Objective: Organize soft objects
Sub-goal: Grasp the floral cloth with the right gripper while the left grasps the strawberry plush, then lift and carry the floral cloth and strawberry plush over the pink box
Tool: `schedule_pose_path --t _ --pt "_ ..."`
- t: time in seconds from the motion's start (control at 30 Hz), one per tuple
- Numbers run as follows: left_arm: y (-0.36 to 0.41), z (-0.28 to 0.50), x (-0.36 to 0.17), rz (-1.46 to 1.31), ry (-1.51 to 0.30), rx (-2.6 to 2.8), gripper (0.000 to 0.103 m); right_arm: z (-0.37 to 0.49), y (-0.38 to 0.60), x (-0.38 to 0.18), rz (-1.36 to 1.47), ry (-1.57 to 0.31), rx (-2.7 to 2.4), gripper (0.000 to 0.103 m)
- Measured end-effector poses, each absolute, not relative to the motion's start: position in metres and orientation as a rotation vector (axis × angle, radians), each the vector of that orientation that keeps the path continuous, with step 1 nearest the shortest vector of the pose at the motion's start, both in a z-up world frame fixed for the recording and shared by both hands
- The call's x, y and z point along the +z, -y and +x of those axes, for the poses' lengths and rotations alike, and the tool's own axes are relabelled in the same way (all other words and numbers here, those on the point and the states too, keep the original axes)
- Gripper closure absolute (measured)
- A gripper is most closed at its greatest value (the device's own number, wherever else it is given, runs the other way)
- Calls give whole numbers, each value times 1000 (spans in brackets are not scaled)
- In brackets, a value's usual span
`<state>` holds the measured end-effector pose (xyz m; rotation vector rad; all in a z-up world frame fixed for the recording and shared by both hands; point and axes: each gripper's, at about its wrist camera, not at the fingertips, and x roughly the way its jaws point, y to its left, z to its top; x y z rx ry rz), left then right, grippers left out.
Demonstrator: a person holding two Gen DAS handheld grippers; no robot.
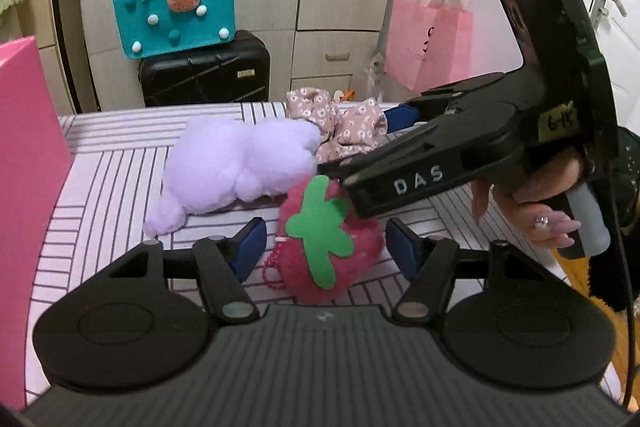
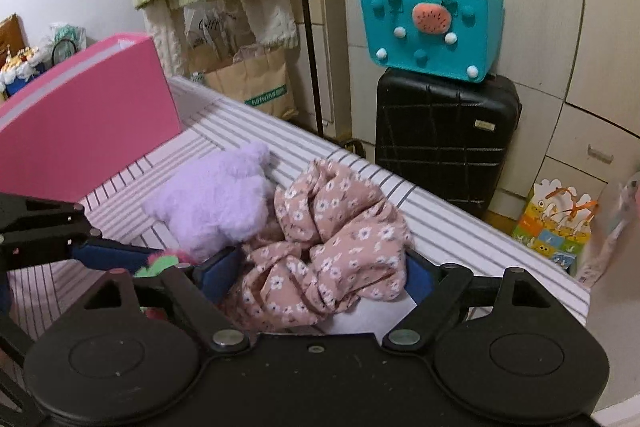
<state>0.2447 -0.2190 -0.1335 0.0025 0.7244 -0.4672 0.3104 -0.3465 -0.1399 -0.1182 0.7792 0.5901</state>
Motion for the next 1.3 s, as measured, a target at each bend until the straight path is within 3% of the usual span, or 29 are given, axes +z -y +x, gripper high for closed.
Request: schedule_pose_path --t 0.2,0.27,0.33,0.43,0.53,1.3 --pt "221 248 -139 18 -716 -457 46 297 343 -144 -159 -737 571 22" --pt "223 248 -139 25 -710 -453 50 294 344 -143 -158 -728 568 30" --pt "223 246 -138 34 -713 -452 59 291 345 -141 -152 -724 557 45" --pt "220 244 -137 50 -725 -454 62 285 347 -139 -142 -733 536 71" --pt "215 240 -135 38 -741 -469 63 275 348 -136 -144 -751 513 81" --pt "182 193 -124 -13 -784 -550 63 176 352 -119 2 -808 336 83"
